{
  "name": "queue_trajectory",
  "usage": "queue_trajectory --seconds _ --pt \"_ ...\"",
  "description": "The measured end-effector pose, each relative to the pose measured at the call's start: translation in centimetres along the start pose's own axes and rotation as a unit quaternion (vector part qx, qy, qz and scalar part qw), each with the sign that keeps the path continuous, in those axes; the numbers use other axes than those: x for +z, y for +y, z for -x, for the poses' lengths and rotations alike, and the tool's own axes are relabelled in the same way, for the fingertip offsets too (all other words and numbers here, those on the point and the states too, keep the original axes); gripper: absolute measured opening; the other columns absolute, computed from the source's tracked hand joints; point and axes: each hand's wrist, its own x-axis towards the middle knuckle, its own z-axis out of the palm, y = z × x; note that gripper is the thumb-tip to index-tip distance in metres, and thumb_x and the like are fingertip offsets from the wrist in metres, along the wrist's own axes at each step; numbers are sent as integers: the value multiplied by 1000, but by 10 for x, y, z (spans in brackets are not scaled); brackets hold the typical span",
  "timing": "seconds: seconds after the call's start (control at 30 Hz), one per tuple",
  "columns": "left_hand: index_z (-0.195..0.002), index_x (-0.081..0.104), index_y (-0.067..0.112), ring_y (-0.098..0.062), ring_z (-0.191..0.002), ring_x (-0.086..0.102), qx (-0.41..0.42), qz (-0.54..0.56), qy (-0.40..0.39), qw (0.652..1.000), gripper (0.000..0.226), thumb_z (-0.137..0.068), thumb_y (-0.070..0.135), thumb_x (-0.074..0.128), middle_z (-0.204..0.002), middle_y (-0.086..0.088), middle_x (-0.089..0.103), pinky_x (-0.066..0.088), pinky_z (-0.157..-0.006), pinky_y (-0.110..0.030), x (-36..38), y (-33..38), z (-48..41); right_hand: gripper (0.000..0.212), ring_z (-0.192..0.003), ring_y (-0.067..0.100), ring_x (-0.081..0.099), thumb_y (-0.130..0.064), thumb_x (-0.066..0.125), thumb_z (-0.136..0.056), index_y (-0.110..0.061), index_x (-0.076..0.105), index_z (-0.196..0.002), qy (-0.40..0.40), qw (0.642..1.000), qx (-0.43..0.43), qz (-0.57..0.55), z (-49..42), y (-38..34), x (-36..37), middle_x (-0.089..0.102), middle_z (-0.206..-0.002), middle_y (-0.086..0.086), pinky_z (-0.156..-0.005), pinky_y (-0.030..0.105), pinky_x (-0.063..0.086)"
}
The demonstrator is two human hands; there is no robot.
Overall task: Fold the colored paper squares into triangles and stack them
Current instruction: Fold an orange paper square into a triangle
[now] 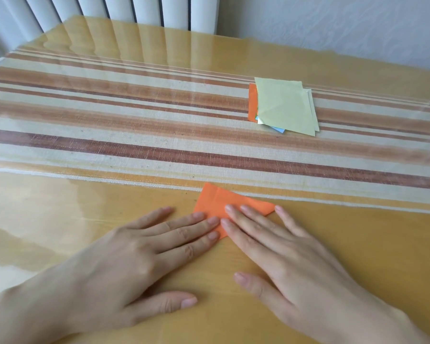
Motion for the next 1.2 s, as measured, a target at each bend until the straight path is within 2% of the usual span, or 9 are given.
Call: queue_trajectory --seconds 0.13,0.27,0.43,0.5,0.57,0.6,0.67,0.73,1.2 --pt "-152 17 36 -5 -145 16 3 25 -29 999 72 -91 64 44 -158 18 17 23 -114 -37 12 -7 -2 62 -146 6 13 -54 18 -103 -16 23 -152 -19 999 38 22 5 12 -3 18 -159 -5 -114 37 12" --pt "-151 15 41 -1 -145 11 -20 60 -61 996 71 -91 68 41 -157 24 11 23 -116 -36 15 -5 -4 62 -147 10 9 -56 17 -102 -21 19 -153 -29 997 68 38 12 26 -7 17 -159 -10 -115 39 8" --pt "-143 41 29 -8 -139 33 5 20 -2 1000 56 -96 58 38 -149 14 38 34 -109 -38 -4 8 -4 68 -147 20 15 -58 16 -101 -11 33 -148 16 993 96 63 11 19 -9 28 -155 -1 -114 44 11" --pt "-141 46 23 -16 -123 50 6 -26 47 999 57 -98 58 32 -131 6 53 37 -104 -38 -12 22 -12 63 -147 14 13 -52 16 -103 -12 31 -149 11 998 58 25 12 14 -5 24 -157 -2 -115 40 12" --pt "-143 45 21 -21 -109 54 -30 -66 71 995 64 -97 61 27 -115 1 56 36 -102 -44 -13 40 -23 57 -146 6 12 -44 16 -104 -14 29 -150 6 999 28 -19 12 13 -2 20 -159 -5 -115 34 12" --pt "-143 46 19 -23 -111 54 -51 -71 73 994 66 -97 62 26 -115 0 56 33 -104 -46 -9 48 -27 55 -145 4 13 -41 15 -104 -14 29 -150 10 999 28 -32 12 14 -1 19 -159 -6 -115 33 12" --pt "-142 47 12 -24 -130 47 -75 -64 66 993 71 -96 62 26 -134 -5 54 25 -110 -43 -1 60 -27 54 -145 4 14 -37 16 -103 -15 30 -150 19 998 33 -41 12 14 1 21 -158 -5 -116 31 11" --pt "-143 43 8 -19 -139 37 -88 -43 66 993 71 -97 59 27 -150 -6 40 23 -111 -36 1 67 -23 54 -145 4 14 -37 16 -102 -15 30 -150 22 998 35 -38 12 13 3 22 -158 -5 -116 31 10" --pt "-141 47 8 -17 -137 39 -88 -87 60 990 60 -99 46 26 -149 -3 40 24 -111 -38 -4 56 19 58 -143 -6 -3 -47 14 -99 -22 20 -152 7 998 45 -45 11 11 -1 12 -158 -11 -116 24 -7"
